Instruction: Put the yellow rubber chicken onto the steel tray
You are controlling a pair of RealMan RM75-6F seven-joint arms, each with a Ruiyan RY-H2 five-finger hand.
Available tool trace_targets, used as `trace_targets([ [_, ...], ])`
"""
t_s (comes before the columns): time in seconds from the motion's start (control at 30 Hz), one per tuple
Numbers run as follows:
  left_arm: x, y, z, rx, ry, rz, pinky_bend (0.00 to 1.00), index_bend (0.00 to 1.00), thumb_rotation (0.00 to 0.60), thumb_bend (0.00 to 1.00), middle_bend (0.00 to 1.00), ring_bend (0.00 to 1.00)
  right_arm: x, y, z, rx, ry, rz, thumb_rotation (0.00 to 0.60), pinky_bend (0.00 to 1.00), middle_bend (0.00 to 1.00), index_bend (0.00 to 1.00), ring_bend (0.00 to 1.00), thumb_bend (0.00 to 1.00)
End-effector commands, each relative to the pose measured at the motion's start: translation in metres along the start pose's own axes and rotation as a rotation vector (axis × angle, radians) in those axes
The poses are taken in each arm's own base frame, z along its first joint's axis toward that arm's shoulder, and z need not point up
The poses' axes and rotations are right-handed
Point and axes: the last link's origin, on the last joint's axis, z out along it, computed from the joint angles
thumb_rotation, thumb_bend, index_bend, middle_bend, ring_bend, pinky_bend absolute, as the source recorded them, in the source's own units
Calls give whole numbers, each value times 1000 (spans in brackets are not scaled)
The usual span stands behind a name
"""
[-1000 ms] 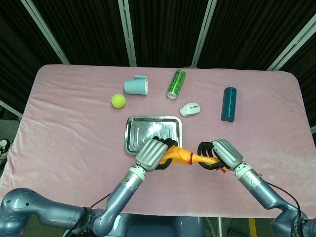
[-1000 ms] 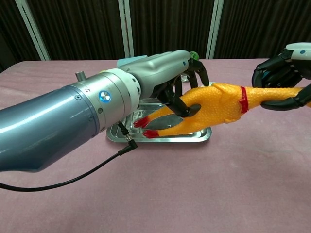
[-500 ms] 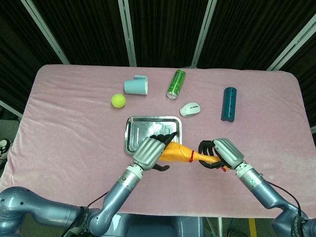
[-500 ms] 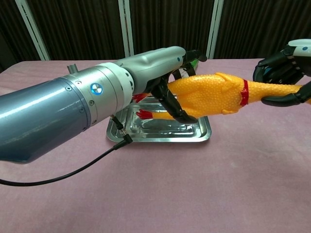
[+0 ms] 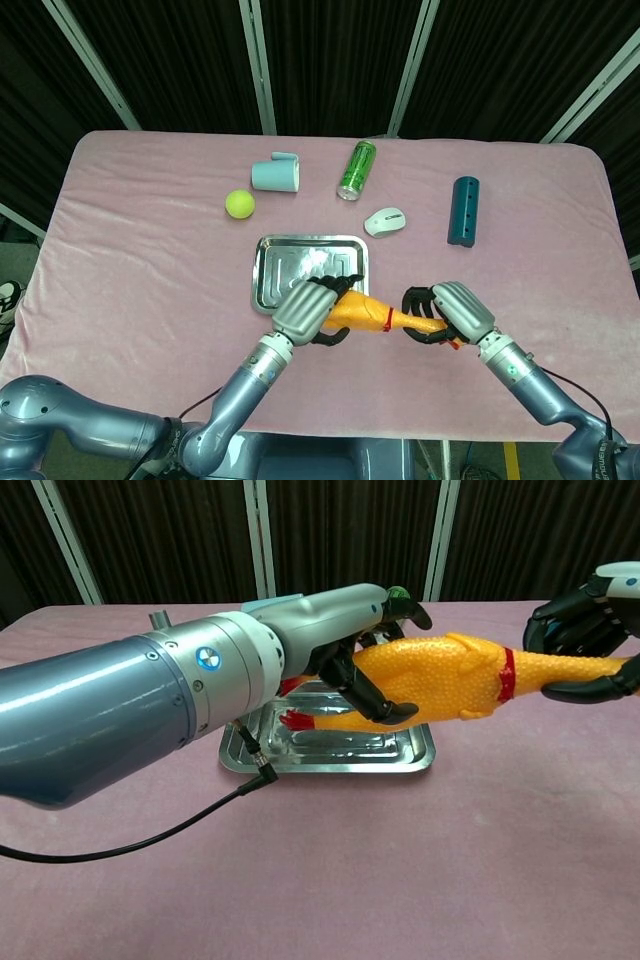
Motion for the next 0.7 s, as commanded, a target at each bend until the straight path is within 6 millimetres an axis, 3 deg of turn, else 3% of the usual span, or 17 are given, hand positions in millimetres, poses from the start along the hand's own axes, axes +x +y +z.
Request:
trace_targets([
  [0.03, 2, 1, -1, -5, -17, -24, 333, 109, 528, 306, 217, 230, -1, 2, 0, -8, -3, -6, 600, 831, 682, 852, 692, 787],
  [0.37, 3, -1, 0, 7, -44, -30, 335, 123, 518, 321, 231, 239, -4, 1, 2, -8, -12, -3, 600, 831, 682, 852, 692, 788],
  [0.6, -1, 0, 5, 18, -63, -21, 367, 193, 521, 438, 304, 307, -4, -4, -1, 10, -15, 6, 600, 833, 685, 857, 695, 788],
  [0.7, -2, 2, 7, 21, -66, -21, 412, 271, 523, 508, 387, 374, -4, -5, -1, 14, -12, 9, 600, 834, 686, 860, 696, 788],
])
